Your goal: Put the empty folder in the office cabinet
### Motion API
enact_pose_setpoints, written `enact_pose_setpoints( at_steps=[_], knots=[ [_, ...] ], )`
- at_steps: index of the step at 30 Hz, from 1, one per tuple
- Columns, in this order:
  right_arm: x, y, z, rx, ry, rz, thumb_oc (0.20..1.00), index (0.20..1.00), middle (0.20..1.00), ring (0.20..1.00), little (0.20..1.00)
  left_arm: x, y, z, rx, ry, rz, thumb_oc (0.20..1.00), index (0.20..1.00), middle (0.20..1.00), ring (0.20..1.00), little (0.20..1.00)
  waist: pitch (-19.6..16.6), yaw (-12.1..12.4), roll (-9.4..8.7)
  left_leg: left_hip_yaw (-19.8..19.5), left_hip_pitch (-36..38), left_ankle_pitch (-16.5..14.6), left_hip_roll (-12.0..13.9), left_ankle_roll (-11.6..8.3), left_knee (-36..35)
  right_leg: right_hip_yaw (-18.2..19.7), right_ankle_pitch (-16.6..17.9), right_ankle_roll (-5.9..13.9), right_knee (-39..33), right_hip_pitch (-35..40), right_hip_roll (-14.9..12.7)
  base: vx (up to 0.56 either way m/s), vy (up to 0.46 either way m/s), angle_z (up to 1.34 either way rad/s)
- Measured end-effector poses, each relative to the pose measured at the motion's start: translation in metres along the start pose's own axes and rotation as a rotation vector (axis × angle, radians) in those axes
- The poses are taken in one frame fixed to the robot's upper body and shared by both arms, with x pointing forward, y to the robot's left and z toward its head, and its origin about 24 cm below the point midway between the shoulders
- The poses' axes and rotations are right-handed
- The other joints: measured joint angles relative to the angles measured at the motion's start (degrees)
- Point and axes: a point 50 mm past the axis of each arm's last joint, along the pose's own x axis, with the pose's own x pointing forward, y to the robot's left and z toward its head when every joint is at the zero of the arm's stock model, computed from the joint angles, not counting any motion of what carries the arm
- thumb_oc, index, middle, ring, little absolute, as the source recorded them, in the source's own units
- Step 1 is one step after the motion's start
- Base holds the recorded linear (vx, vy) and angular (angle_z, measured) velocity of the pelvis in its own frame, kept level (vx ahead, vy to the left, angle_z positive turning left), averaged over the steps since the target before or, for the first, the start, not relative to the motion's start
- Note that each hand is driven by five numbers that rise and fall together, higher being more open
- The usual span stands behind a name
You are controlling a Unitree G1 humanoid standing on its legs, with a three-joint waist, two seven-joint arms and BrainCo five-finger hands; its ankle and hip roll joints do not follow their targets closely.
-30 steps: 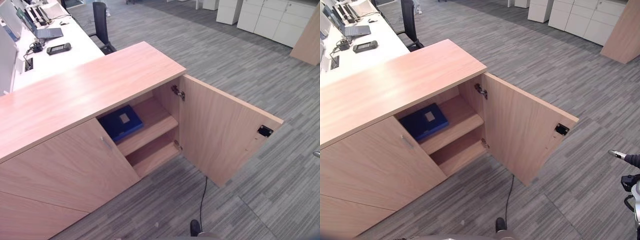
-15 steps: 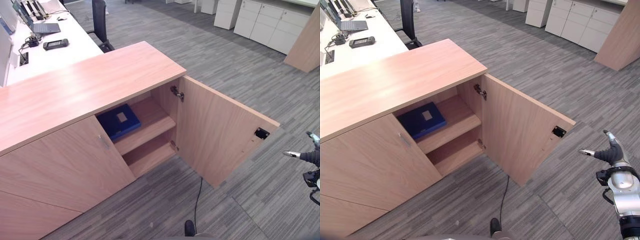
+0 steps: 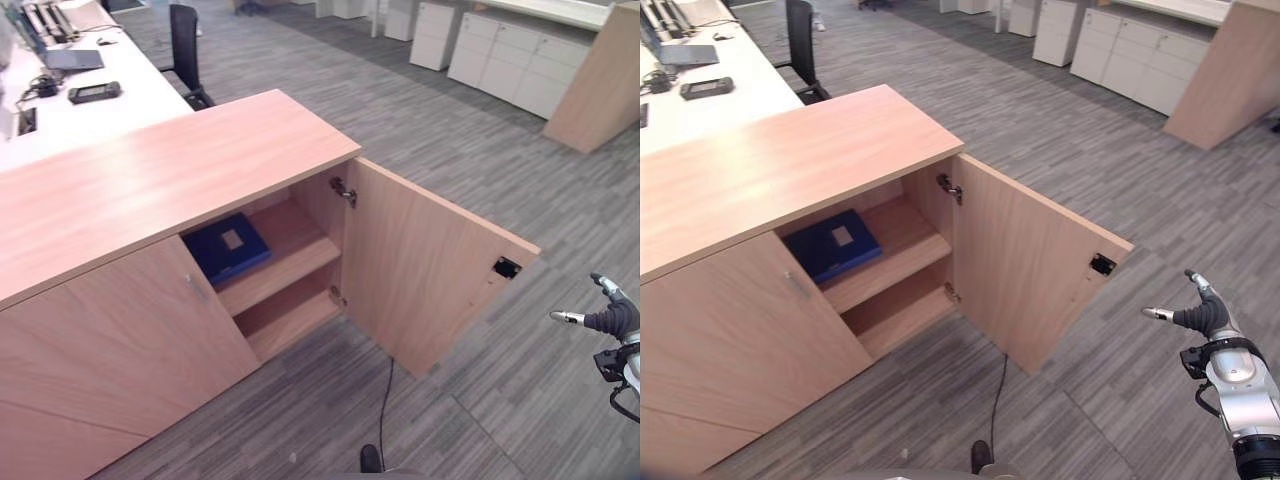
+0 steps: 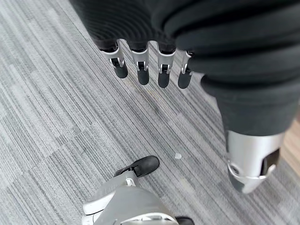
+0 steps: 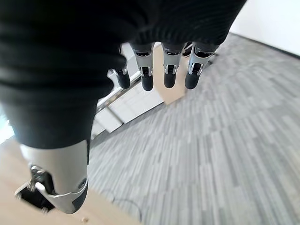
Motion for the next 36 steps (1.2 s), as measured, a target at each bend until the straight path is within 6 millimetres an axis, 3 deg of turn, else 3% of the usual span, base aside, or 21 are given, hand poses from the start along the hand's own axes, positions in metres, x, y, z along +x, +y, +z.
enact_pose_setpoints(
  at_steps=[5, 10, 12, 14, 16, 17, 23, 27, 32, 36],
  knots=[
    [0.006, 0.018, 0.015, 0.132, -0.047, 0.118, 1.000, 1.000, 1.000, 1.000, 1.000, -0.001, 0.010, 0.028, 0.042, -0.069, 0.024, 1.000, 1.000, 1.000, 1.000, 1.000, -0.3, 0.0, -2.80, 2.9, -0.1, -0.2, 1.0, -0.21, 0.3, 0.9, 0.2, -0.41, 0.9, -1.4, 0.6, 0.04, -0.044, -0.33],
    [0.014, 0.046, 0.039, 0.323, -0.110, 0.276, 1.000, 1.000, 1.000, 1.000, 1.000, -0.001, 0.001, 0.041, 0.086, -0.127, -0.007, 1.000, 1.000, 1.000, 1.000, 1.000, -0.7, 0.5, -2.41, 2.2, -0.3, -0.1, 1.2, -0.21, 0.6, 0.4, 0.9, -0.45, 0.0, -0.6, 0.7, 0.02, -0.010, 0.05],
    [0.014, 0.050, 0.047, 0.362, -0.138, 0.313, 1.000, 1.000, 1.000, 1.000, 1.000, 0.000, -0.020, 0.027, 0.070, -0.092, -0.061, 1.000, 1.000, 1.000, 1.000, 1.000, -1.0, 2.3, -1.26, 1.4, -0.3, -0.1, 1.2, -0.22, 0.6, -0.2, 0.8, -0.64, -0.1, -0.2, 0.5, 0.02, 0.017, 0.24],
    [0.015, 0.049, 0.049, 0.364, -0.147, 0.309, 1.000, 1.000, 1.000, 1.000, 1.000, 0.000, -0.027, 0.019, 0.061, -0.071, -0.079, 1.000, 1.000, 1.000, 1.000, 1.000, -1.0, 3.3, -0.77, 0.9, -0.2, -0.1, 1.1, -0.21, 0.6, -0.5, 0.7, -0.81, -0.1, 0.1, 0.5, 0.02, 0.036, 0.16],
    [0.018, 0.046, 0.049, 0.383, -0.142, 0.290, 1.000, 1.000, 1.000, 1.000, 1.000, -0.001, -0.032, -0.007, 0.052, -0.001, -0.093, 1.000, 1.000, 1.000, 1.000, 1.000, -0.6, 4.3, -0.07, 0.5, -0.3, -0.1, 1.0, -0.21, 0.6, -1.1, 0.7, -0.81, -0.1, 0.2, 0.3, 0.00, 0.035, 0.10],
    [0.019, 0.045, 0.047, 0.391, -0.131, 0.288, 1.000, 1.000, 1.000, 1.000, 1.000, -0.001, -0.032, -0.010, 0.049, 0.008, -0.092, 1.000, 1.000, 1.000, 1.000, 1.000, -0.6, 4.4, 0.03, 0.3, -0.3, -0.1, 1.0, -0.21, 0.6, -1.2, 0.7, -0.81, -0.1, 0.3, 0.3, 0.00, 0.016, 0.11],
    [0.026, 0.040, 0.037, 0.413, -0.074, 0.243, 1.000, 1.000, 1.000, 1.000, 1.000, -0.001, -0.032, -0.008, 0.061, -0.004, -0.091, 1.000, 1.000, 1.000, 1.000, 1.000, -0.4, 5.0, 0.48, -0.8, -1.0, -0.1, 0.8, -0.22, 1.0, -2.2, 0.7, -0.78, -0.1, 0.3, -0.1, 0.00, 0.012, 0.08],
    [0.040, 0.028, 0.051, 0.441, -0.089, 0.178, 1.000, 1.000, 1.000, 1.000, 1.000, -0.001, -0.033, -0.006, 0.081, -0.018, -0.094, 1.000, 1.000, 1.000, 1.000, 1.000, 1.1, 5.2, 0.70, -1.3, -1.2, 0.1, 0.9, -0.47, 1.1, -2.8, 0.7, -0.78, -0.1, 0.2, -0.1, -0.01, 0.011, 0.06],
    [0.048, 0.034, 0.069, 0.437, -0.111, 0.205, 1.000, 1.000, 1.000, 1.000, 1.000, -0.001, -0.029, -0.007, 0.078, -0.020, -0.087, 1.000, 1.000, 1.000, 1.000, 1.000, 2.0, 5.8, 0.84, -1.5, -1.4, 0.1, 0.9, -0.53, 1.1, -3.3, 0.7, -0.77, -0.1, 0.2, -0.2, -0.01, 0.007, 0.02],
    [0.043, 0.049, 0.085, 0.430, -0.155, 0.293, 1.000, 1.000, 1.000, 1.000, 1.000, -0.001, -0.027, -0.010, 0.062, -0.010, -0.081, 1.000, 1.000, 1.000, 1.000, 1.000, 2.5, 4.7, 0.80, -1.0, -1.0, 0.1, 0.9, -0.54, 1.0, -3.1, 0.8, -0.97, -0.1, 0.3, -0.1, 0.00, 0.016, -0.08]
  ],
)
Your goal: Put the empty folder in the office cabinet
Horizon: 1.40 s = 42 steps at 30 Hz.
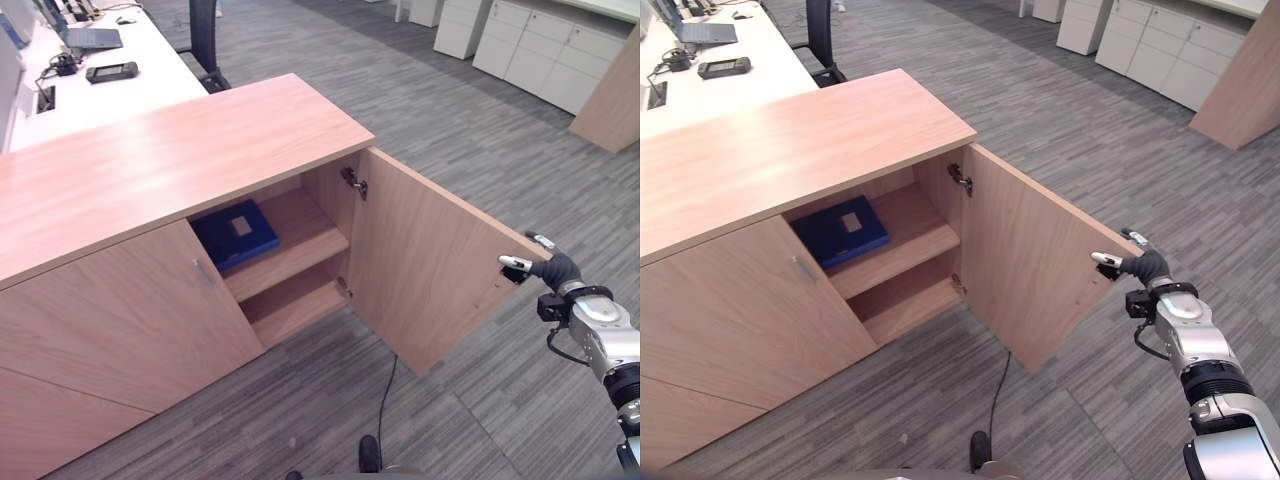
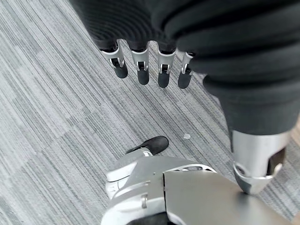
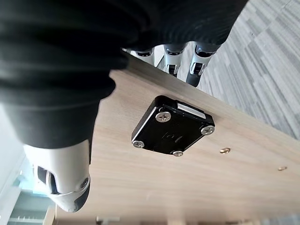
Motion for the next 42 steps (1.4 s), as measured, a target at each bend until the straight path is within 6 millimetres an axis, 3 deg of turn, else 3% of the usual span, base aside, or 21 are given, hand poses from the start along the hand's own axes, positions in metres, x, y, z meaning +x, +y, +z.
enact_pose_setpoints(
  at_steps=[3, 7, 9, 14, 18, 22, 27, 34, 40, 42],
  knots=[
    [-0.006, 0.024, 0.006, 0.031, -0.025, 0.125, 1.000, 1.000, 1.000, 1.000, 1.000, 0.000, 0.000, 0.000, -0.020, 0.000, -0.001, 1.000, 1.000, 1.000, 1.000, 1.000, 0.0, -1.3, -0.02, 0.3, 0.1, 0.4, 0.1, -0.23, -0.6, 0.4, 0.1, -0.05, 0.0, 0.0, 0.2, -0.01, 0.011, -0.10],
    [-0.017, 0.077, 0.014, 0.093, -0.091, 0.413, 1.000, 1.000, 1.000, 1.000, 1.000, 0.000, -0.005, 0.002, -0.021, -0.009, -0.020, 1.000, 1.000, 1.000, 1.000, 1.000, 0.0, -1.9, -0.04, 0.9, 0.4, 0.6, 0.4, -0.44, -0.9, 0.7, 0.4, -0.06, 0.0, -0.1, 0.5, 0.00, 0.008, -0.07],
    [-0.023, 0.105, 0.014, 0.126, -0.116, 0.545, 1.000, 1.000, 1.000, 1.000, 1.000, 0.000, -0.009, 0.003, -0.024, -0.017, -0.033, 1.000, 1.000, 1.000, 1.000, 1.000, 0.0, -1.5, -0.20, 0.7, 0.2, 0.5, 0.4, -0.39, -1.1, 0.6, 0.4, -0.14, 0.0, -0.2, 0.5, 0.00, 0.000, 0.00],
    [-0.034, 0.144, 0.014, 0.122, -0.112, 0.703, 1.000, 1.000, 1.000, 1.000, 1.000, 0.000, -0.008, 0.014, -0.015, -0.059, -0.038, 1.000, 1.000, 1.000, 1.000, 1.000, -1.3, 0.3, -1.06, 0.4, -0.8, 0.4, 0.3, -0.68, -1.3, -0.3, 0.4, -0.10, 0.0, -1.3, 0.2, 0.00, 0.006, 0.00],
    [-0.055, 0.178, 0.024, 0.116, -0.149, 0.932, 1.000, 1.000, 1.000, 1.000, 1.000, 0.000, -0.008, 0.008, -0.009, -0.047, -0.038, 1.000, 1.000, 1.000, 1.000, 1.000, -2.7, 1.4, -2.21, 0.0, -0.9, 2.1, 0.3, -0.86, -1.2, -0.6, 1.1, -0.32, 0.0, -1.8, 0.3, -0.01, 0.011, 0.04],
    [-0.081, 0.228, 0.044, 0.218, -0.225, 1.200, 1.000, 1.000, 1.000, 1.000, 1.000, 0.000, -0.009, 0.010, 0.003, -0.061, -0.039, 1.000, 1.000, 1.000, 1.000, 1.000, -2.7, 3.0, -2.32, 0.0, -0.8, 2.1, 0.1, -0.86, -1.2, -0.7, 1.2, -0.62, 0.2, -1.7, 0.0, -0.01, 0.002, 0.02],
    [-0.087, 0.246, 0.053, 0.323, -0.256, 1.257, 1.000, 1.000, 1.000, 1.000, 1.000, 0.000, -0.009, 0.012, 0.003, -0.074, -0.038, 1.000, 1.000, 1.000, 1.000, 1.000, -2.9, 5.1, -2.63, -0.1, -0.8, 2.1, -0.2, -0.85, -1.2, -0.9, 1.2, -0.60, 0.2, -1.7, -0.3, -0.01, 0.007, 0.03],
    [-0.080, 0.231, -0.007, 0.467, -0.039, 1.073, 1.000, 1.000, 1.000, 1.000, 1.000, 0.000, -0.010, 0.010, -0.029, -0.083, -0.049, 1.000, 1.000, 1.000, 1.000, 1.000, -2.9, 4.7, -3.33, -1.0, -0.9, 2.1, -0.3, -0.84, -1.3, -1.7, 1.2, -0.69, 0.2, -1.4, -0.5, -0.01, 0.015, 0.06],
    [-0.080, 0.182, -0.107, 0.327, 0.297, 0.738, 1.000, 1.000, 1.000, 1.000, 1.000, -0.002, -0.015, 0.011, -0.201, -0.113, -0.145, 1.000, 1.000, 1.000, 1.000, 1.000, -2.0, 4.4, -3.14, -1.3, -0.8, 2.0, -0.4, -0.71, -1.4, -2.0, 1.1, -0.80, 0.0, -1.2, -0.7, 0.00, 0.006, 0.01],
    [-0.090, 0.168, -0.143, 0.292, 0.429, 0.619, 1.000, 1.000, 1.000, 1.000, 1.000, -0.002, -0.017, 0.015, -0.237, -0.123, -0.172, 1.000, 1.000, 1.000, 1.000, 1.000, -1.6, 4.2, -2.85, -1.4, -0.8, 2.0, -0.4, -0.69, -1.5, -2.0, 1.1, -0.80, 0.0, -1.2, -0.7, 0.00, 0.006, 0.02]
  ],
)
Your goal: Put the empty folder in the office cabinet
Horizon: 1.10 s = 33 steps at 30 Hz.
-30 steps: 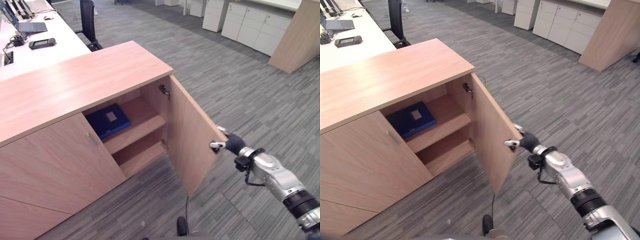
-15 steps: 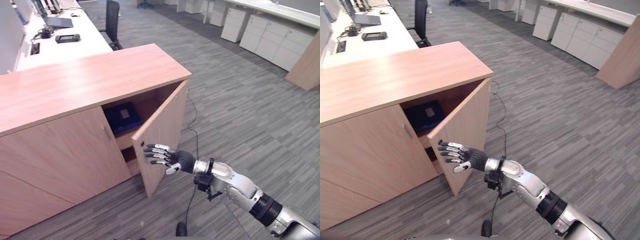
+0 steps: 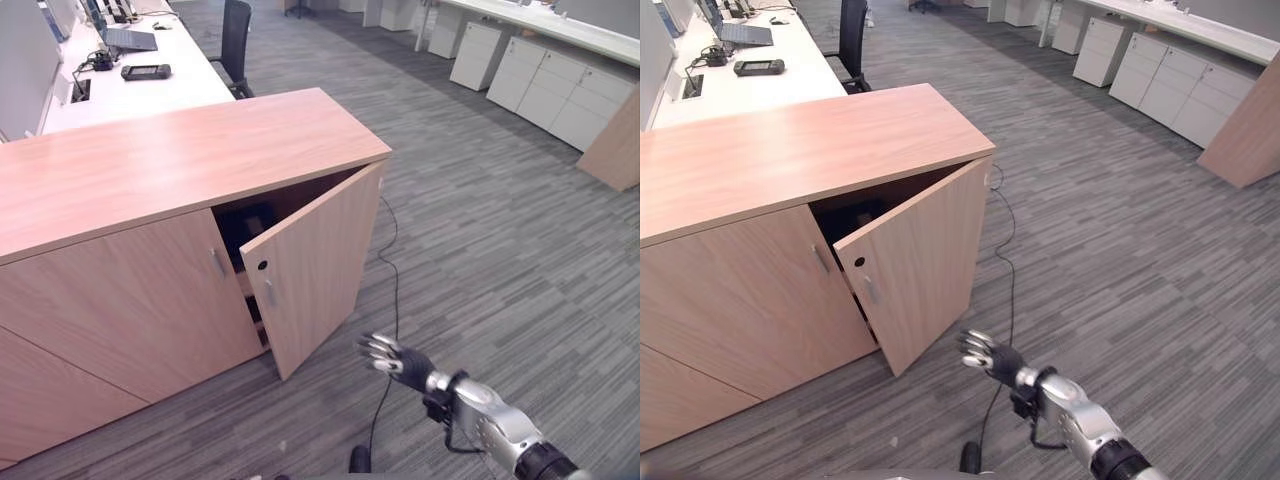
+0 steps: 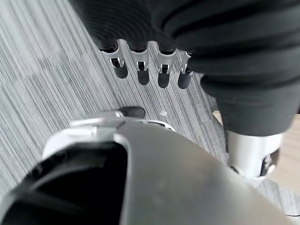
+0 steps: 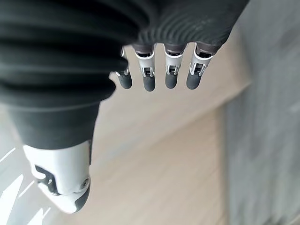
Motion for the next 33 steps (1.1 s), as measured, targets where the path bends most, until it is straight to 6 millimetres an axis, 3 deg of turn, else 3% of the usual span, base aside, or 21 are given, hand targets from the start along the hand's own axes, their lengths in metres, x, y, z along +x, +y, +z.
enact_pose_setpoints(
  at_steps=[1, 2, 3, 8, 11, 15, 16, 22, 33],
  knots=[
    [-0.005, -0.014, -0.032, 0.010, 0.132, -0.134, 1.000, 1.000, 1.000, 1.000, 1.000, -0.001, 0.002, -0.002, -0.054, 0.000, -0.004, 1.000, 1.000, 1.000, 1.000, 1.000, 0.2, -0.6, 0.31, -0.2, 0.0, 0.0, 0.0, 0.02, 0.0, -0.3, -0.1, -0.09, 0.0, 0.1, 0.0, 0.00, 0.016, 0.17],
    [-0.013, -0.018, -0.073, 0.069, 0.284, -0.262, 1.000, 1.000, 1.000, 1.000, 1.000, 0.001, 0.004, 0.013, -0.091, -0.039, 0.012, 1.000, 1.000, 1.000, 1.000, 1.000, 0.4, -0.9, 0.39, -1.1, -0.1, 0.1, 0.0, 0.09, 0.0, -1.0, -0.1, -0.18, 0.1, 0.4, -0.1, 0.00, 0.013, 0.22],
    [-0.017, -0.016, -0.086, 0.066, 0.354, -0.278, 1.000, 1.000, 1.000, 1.000, 1.000, 0.001, 0.002, 0.024, -0.105, -0.077, 0.015, 1.000, 1.000, 1.000, 1.000, 1.000, 0.6, -0.8, 0.54, -1.4, -0.2, 0.1, 0.0, 0.13, 0.0, -1.4, -0.2, -0.20, 0.3, 0.6, -0.2, 0.01, 0.010, 0.22],
    [-0.032, -0.016, -0.117, -0.037, 0.515, -0.367, 1.000, 1.000, 1.000, 1.000, 1.000, -0.005, 0.016, 0.096, -0.072, -0.302, 0.130, 1.000, 1.000, 1.000, 1.000, 1.000, 0.9, -1.1, 0.93, -2.5, -0.3, -0.2, 0.1, 0.45, -0.6, -2.3, -0.2, -0.34, 0.3, 1.3, -0.4, 0.01, 0.015, 0.13],
    [-0.044, -0.018, -0.135, 0.036, 0.584, -0.451, 1.000, 1.000, 1.000, 1.000, 1.000, -0.008, 0.024, 0.108, -0.038, -0.337, 0.176, 1.000, 1.000, 1.000, 1.000, 1.000, 0.2, -1.3, 1.26, -3.7, -0.3, -0.1, 0.1, 0.63, -0.6, -3.3, -0.6, -0.61, 0.3, 1.8, -0.4, 0.01, 0.018, 0.18],
    [-0.051, -0.016, -0.145, -0.002, 0.632, -0.491, 1.000, 1.000, 1.000, 1.000, 1.000, -0.007, 0.030, 0.089, -0.025, -0.276, 0.225, 1.000, 1.000, 1.000, 1.000, 1.000, -1.0, -1.6, 2.39, -5.2, -0.2, 0.0, 0.1, 0.69, -0.4, -4.8, -1.3, -0.65, 0.2, 2.4, -0.5, 0.00, 0.023, 0.21],
    [-0.048, -0.013, -0.144, -0.059, 0.644, -0.472, 1.000, 1.000, 1.000, 1.000, 1.000, -0.003, 0.019, 0.078, -0.025, -0.250, 0.198, 1.000, 1.000, 1.000, 1.000, 1.000, -1.5, -1.0, 2.61, -5.6, -0.2, 0.2, 0.0, 0.51, -0.2, -5.1, -1.4, -0.63, 0.1, 2.7, -0.6, -0.02, 0.014, 0.27],
    [-0.037, -0.009, -0.136, -0.159, 0.631, -0.437, 1.000, 1.000, 1.000, 1.000, 1.000, 0.004, -0.034, 0.066, -0.100, -0.243, 0.008, 1.000, 1.000, 1.000, 1.000, 1.000, -1.9, -0.7, 2.31, -8.2, -1.0, 0.2, -0.4, 0.64, 0.0, -7.6, -2.1, -0.17, 0.3, 3.1, -1.3, -0.01, 0.009, 0.22],
    [-0.032, -0.008, -0.133, -0.158, 0.626, -0.427, 1.000, 1.000, 1.000, 1.000, 1.000, 0.006, -0.034, 0.060, 0.083, -0.198, 0.008, 1.000, 1.000, 1.000, 1.000, 1.000, -2.4, -1.0, 3.76, -8.3, -0.9, 0.2, -0.4, 0.64, -0.3, -7.8, -2.3, -0.10, 0.3, 3.1, -1.3, 0.00, 0.002, 0.01]
  ],
)
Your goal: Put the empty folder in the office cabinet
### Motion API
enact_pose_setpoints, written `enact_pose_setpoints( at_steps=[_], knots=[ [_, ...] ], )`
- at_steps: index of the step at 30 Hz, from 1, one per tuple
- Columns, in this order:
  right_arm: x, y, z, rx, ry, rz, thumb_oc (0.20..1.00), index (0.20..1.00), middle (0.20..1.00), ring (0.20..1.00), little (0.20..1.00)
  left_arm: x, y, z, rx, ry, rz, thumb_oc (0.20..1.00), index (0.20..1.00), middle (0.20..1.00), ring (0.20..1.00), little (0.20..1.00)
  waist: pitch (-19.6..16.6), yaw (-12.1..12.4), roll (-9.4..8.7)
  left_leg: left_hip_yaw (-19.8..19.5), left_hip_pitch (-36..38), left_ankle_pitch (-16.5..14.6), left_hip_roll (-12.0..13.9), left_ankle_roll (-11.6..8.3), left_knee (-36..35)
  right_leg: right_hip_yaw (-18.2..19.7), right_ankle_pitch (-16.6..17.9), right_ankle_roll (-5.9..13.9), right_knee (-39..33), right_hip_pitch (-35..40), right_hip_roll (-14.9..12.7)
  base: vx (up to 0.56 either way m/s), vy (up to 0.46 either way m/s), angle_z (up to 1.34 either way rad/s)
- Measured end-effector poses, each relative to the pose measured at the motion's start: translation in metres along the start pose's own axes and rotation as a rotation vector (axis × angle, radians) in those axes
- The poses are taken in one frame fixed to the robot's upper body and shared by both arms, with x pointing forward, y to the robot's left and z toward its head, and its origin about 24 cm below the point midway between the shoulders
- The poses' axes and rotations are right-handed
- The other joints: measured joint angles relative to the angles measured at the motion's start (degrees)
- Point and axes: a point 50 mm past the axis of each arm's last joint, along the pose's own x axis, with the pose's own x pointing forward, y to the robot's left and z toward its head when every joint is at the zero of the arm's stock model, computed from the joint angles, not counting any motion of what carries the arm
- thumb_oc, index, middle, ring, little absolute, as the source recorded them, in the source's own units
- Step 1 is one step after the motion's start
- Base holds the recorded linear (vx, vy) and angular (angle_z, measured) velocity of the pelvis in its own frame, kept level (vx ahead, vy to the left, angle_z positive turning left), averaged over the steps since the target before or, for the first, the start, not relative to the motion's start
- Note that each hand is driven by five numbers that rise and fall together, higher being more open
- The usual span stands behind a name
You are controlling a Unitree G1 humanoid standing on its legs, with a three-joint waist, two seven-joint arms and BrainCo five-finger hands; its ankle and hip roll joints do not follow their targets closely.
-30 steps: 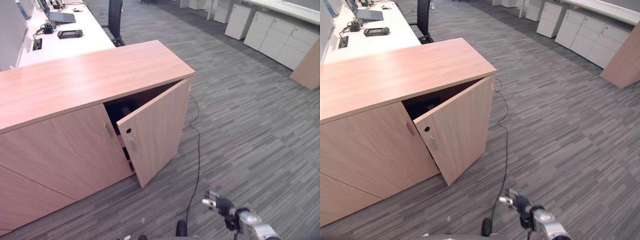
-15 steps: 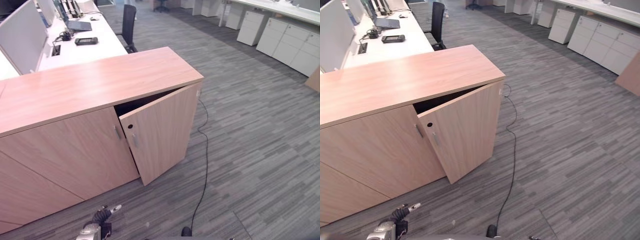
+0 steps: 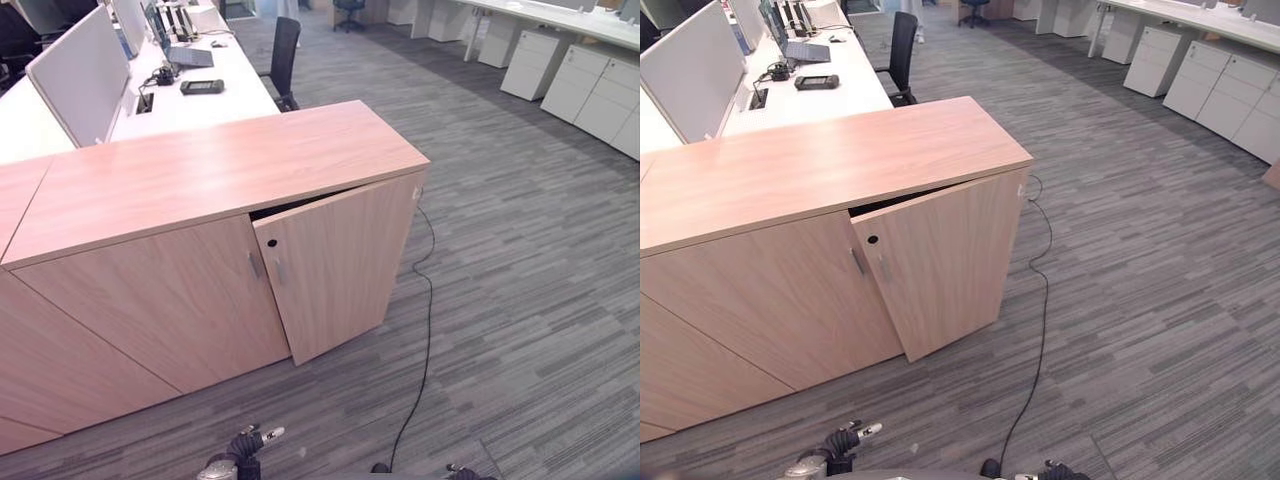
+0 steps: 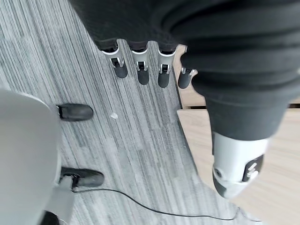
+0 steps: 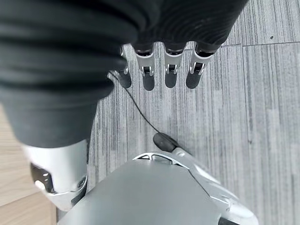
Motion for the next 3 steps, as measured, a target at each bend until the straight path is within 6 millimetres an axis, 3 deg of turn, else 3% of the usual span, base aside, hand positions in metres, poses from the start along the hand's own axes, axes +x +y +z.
enact_pose_setpoints(
  at_steps=[3],
  knots=[
    [-0.0001, -0.0014, 0.0003, -0.002, -0.003, -0.004, 1.000, 1.000, 1.000, 1.000, 1.000, 0.0000, -0.0010, 0.0000, 0.033, -0.002, -0.003, 1.000, 1.000, 1.000, 1.000, 1.000, 0.1, 0.0, 0.28, 0.0, 0.0, 0.0, 0.0, -0.02, -0.1, 0.0, -0.1, 0.03, 0.0, 0.0, 0.0, 0.00, 0.000, 0.00]
  ],
)
